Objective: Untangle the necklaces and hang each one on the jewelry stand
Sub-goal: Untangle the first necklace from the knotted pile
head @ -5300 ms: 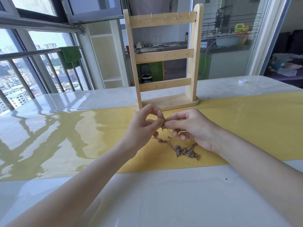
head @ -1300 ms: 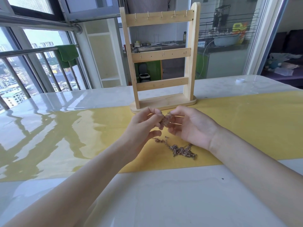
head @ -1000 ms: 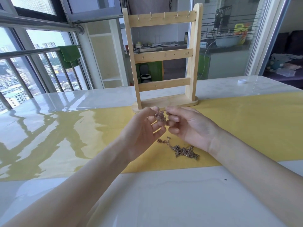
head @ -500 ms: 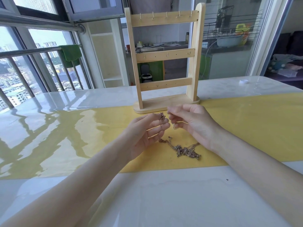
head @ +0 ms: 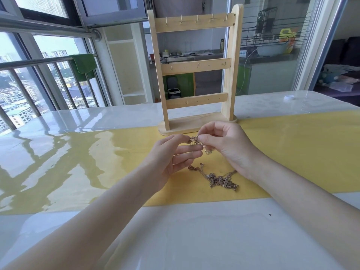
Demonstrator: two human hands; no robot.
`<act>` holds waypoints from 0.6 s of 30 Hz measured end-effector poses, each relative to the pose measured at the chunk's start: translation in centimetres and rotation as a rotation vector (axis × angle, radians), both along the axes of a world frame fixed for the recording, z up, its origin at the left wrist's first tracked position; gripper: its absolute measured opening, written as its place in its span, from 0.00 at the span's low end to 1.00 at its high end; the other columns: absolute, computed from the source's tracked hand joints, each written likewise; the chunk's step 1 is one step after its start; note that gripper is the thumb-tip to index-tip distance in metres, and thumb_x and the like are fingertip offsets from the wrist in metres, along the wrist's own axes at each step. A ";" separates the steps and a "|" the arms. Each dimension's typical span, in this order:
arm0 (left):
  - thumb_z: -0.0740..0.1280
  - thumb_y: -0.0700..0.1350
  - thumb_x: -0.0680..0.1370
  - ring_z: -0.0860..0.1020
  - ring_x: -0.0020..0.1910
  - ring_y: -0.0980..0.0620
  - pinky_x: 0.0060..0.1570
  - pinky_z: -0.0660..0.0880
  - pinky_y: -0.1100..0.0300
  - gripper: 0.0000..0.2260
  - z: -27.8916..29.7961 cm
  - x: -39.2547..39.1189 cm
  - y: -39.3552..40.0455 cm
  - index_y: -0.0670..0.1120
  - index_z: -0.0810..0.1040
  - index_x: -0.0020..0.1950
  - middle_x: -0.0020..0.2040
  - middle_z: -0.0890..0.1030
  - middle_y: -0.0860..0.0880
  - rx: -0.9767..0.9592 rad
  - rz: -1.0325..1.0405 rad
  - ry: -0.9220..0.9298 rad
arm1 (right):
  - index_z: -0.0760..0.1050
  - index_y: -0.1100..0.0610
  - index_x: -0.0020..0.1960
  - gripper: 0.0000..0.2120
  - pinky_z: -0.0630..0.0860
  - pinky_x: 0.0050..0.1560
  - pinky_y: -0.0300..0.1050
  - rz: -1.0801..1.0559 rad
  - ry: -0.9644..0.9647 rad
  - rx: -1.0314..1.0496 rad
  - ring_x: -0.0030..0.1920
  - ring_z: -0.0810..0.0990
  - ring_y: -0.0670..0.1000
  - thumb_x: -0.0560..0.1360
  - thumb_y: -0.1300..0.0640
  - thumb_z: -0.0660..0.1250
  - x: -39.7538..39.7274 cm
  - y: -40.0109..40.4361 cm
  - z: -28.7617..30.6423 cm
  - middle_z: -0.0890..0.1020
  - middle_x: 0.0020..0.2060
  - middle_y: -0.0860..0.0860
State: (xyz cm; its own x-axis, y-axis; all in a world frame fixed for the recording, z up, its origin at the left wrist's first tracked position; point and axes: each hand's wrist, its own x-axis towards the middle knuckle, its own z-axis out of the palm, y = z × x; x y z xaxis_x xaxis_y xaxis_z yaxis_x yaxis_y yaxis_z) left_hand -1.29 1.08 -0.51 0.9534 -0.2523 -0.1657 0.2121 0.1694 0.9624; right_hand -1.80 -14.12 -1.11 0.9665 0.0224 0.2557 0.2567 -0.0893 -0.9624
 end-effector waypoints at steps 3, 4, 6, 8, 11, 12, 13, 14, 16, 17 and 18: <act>0.63 0.40 0.78 0.80 0.34 0.55 0.38 0.76 0.63 0.04 -0.4 0.1 -0.2 0.45 0.76 0.44 0.39 0.83 0.49 0.097 0.062 -0.108 | 0.79 0.61 0.42 0.06 0.72 0.35 0.37 0.080 0.136 0.107 0.31 0.73 0.46 0.73 0.70 0.66 0.2 -0.1 0.0 0.77 0.30 0.50; 0.64 0.40 0.77 0.78 0.34 0.55 0.37 0.75 0.64 0.05 -0.6 0.1 -0.3 0.45 0.76 0.42 0.38 0.81 0.50 0.133 0.090 -0.146 | 0.79 0.63 0.44 0.05 0.72 0.34 0.36 0.108 0.183 0.098 0.31 0.73 0.46 0.74 0.70 0.65 0.2 -0.1 0.0 0.77 0.29 0.50; 0.65 0.39 0.76 0.75 0.34 0.55 0.36 0.74 0.64 0.07 -0.8 0.1 -0.3 0.45 0.75 0.38 0.37 0.78 0.51 0.172 0.132 -0.198 | 0.79 0.66 0.45 0.04 0.71 0.33 0.35 0.130 0.236 0.015 0.31 0.72 0.45 0.74 0.69 0.65 0.1 0.0 -0.1 0.76 0.29 0.50; 0.65 0.38 0.76 0.75 0.35 0.55 0.36 0.74 0.63 0.08 -0.9 0.1 -0.3 0.45 0.74 0.37 0.37 0.77 0.51 0.178 0.150 -0.220 | 0.79 0.66 0.45 0.04 0.70 0.33 0.35 0.133 0.248 -0.007 0.31 0.71 0.45 0.74 0.69 0.65 -0.1 0.1 0.0 0.76 0.30 0.51; 0.64 0.38 0.77 0.77 0.32 0.56 0.34 0.74 0.65 0.05 -0.8 0.1 -0.3 0.43 0.75 0.41 0.36 0.79 0.51 0.133 0.140 -0.222 | 0.78 0.63 0.39 0.07 0.70 0.33 0.36 0.170 0.267 0.108 0.32 0.72 0.46 0.75 0.67 0.64 -0.1 0.0 0.2 0.76 0.31 0.53; 0.63 0.38 0.77 0.76 0.31 0.56 0.33 0.73 0.65 0.04 -0.7 0.1 -0.3 0.42 0.74 0.42 0.35 0.80 0.51 0.110 0.121 -0.217 | 0.77 0.62 0.39 0.07 0.70 0.34 0.37 0.188 0.275 0.144 0.32 0.73 0.47 0.75 0.66 0.64 -0.1 -0.1 0.3 0.76 0.32 0.53; 0.63 0.38 0.77 0.74 0.29 0.56 0.31 0.72 0.66 0.04 -0.6 0.1 -0.3 0.42 0.74 0.43 0.34 0.80 0.52 0.089 0.096 -0.209 | 0.77 0.62 0.39 0.07 0.71 0.35 0.38 0.203 0.284 0.173 0.33 0.74 0.47 0.76 0.65 0.64 -0.1 -0.1 0.3 0.76 0.33 0.53; 0.62 0.37 0.78 0.72 0.27 0.57 0.30 0.71 0.67 0.04 -0.5 0.1 -0.3 0.42 0.73 0.42 0.33 0.79 0.51 0.071 0.066 -0.198 | 0.76 0.62 0.40 0.07 0.71 0.35 0.39 0.213 0.293 0.196 0.33 0.74 0.48 0.76 0.64 0.64 -0.1 -0.2 0.3 0.77 0.33 0.53; 0.63 0.38 0.78 0.68 0.25 0.57 0.27 0.68 0.68 0.06 -0.5 0.1 -0.3 0.43 0.72 0.41 0.32 0.76 0.51 0.058 0.001 -0.183 | 0.75 0.61 0.39 0.08 0.71 0.34 0.39 0.218 0.305 0.225 0.32 0.74 0.48 0.77 0.63 0.63 0.0 -0.3 0.2 0.77 0.32 0.53; 0.63 0.38 0.78 0.67 0.25 0.57 0.27 0.68 0.68 0.07 -0.4 0.1 -0.2 0.43 0.71 0.40 0.32 0.75 0.51 0.068 -0.027 -0.181 | 0.75 0.61 0.40 0.08 0.71 0.34 0.39 0.217 0.302 0.228 0.32 0.74 0.48 0.77 0.62 0.63 0.0 -0.3 0.1 0.77 0.32 0.53; 0.64 0.39 0.78 0.67 0.26 0.57 0.28 0.68 0.68 0.08 -0.5 0.1 -0.2 0.44 0.71 0.39 0.32 0.75 0.51 0.087 -0.049 -0.183 | 0.76 0.61 0.41 0.07 0.71 0.34 0.39 0.213 0.295 0.222 0.32 0.74 0.48 0.77 0.61 0.64 0.1 -0.3 0.0 0.77 0.33 0.53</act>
